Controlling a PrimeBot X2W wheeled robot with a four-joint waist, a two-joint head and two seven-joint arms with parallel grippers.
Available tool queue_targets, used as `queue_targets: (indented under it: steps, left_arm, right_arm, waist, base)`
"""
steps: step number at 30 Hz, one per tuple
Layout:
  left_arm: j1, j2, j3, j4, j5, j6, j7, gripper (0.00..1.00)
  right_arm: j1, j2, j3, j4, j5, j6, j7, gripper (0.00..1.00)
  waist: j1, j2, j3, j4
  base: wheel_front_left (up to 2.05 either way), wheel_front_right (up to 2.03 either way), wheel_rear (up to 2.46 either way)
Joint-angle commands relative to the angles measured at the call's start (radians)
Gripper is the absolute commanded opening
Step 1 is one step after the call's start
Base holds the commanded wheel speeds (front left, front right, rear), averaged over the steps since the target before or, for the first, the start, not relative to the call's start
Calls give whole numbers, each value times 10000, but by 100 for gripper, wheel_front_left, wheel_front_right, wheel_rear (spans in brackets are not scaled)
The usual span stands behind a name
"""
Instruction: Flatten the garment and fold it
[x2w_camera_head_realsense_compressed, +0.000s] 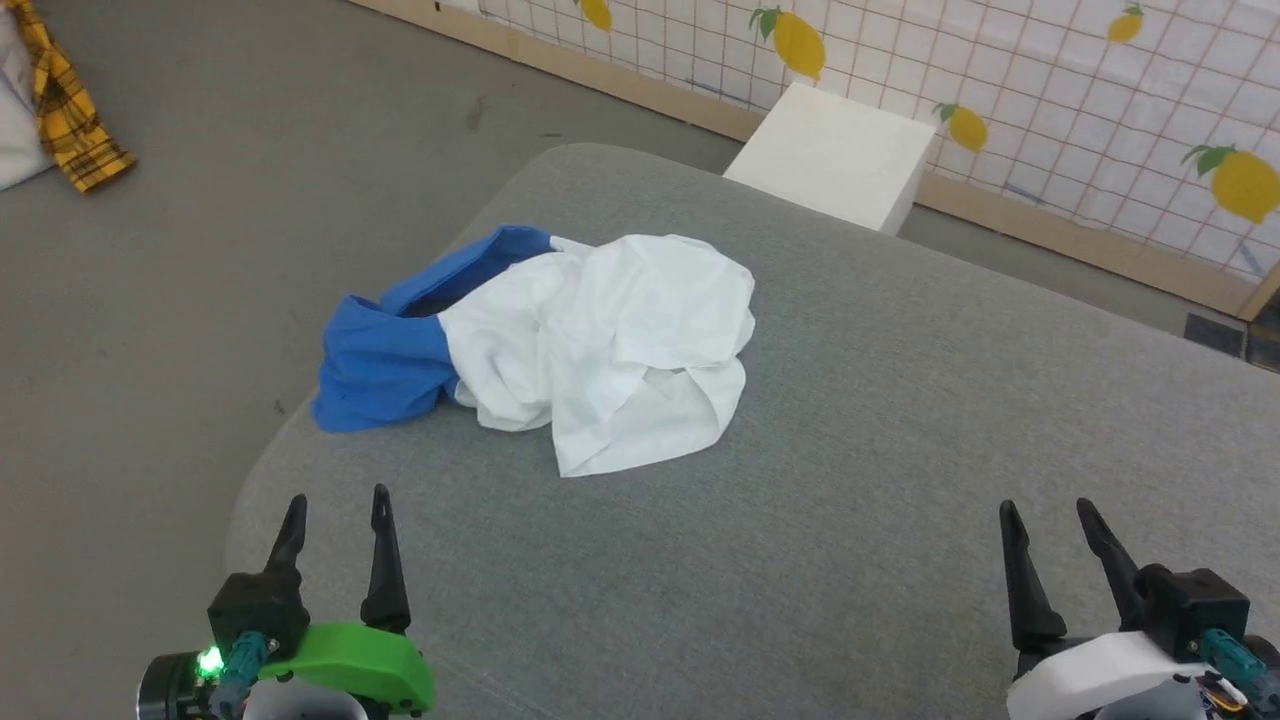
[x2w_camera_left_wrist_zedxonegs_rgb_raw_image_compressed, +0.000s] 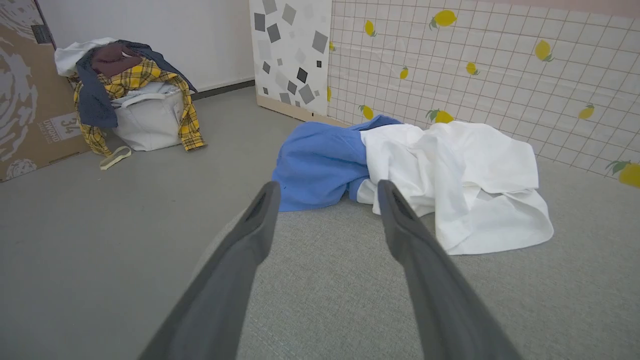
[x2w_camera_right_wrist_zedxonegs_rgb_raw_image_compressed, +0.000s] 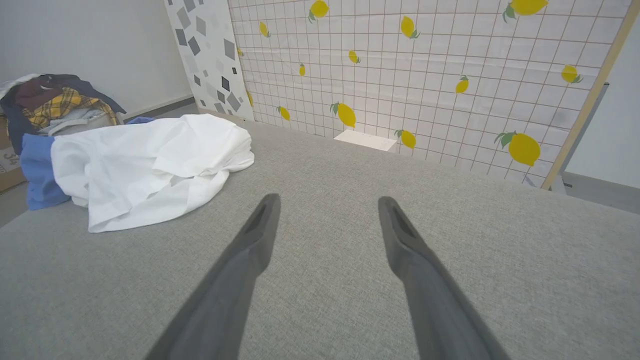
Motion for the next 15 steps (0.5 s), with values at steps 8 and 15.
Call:
queue_targets:
  steps: [8,15]
  left_arm:
    - [214,-40,40,103,-202,74,-255,100]
    - [-126,-34,78,324,-365,-187,-400,100]
  right_arm:
    - [199,14,-85,223,208,-13,-269,100]
    - [161,15,-133,318,206,-14,-415,100]
  waist:
    - [-1,49,-48,458]
    - [-1,52,60,677]
  base:
    - [0,0,0]
    - [0,0,0]
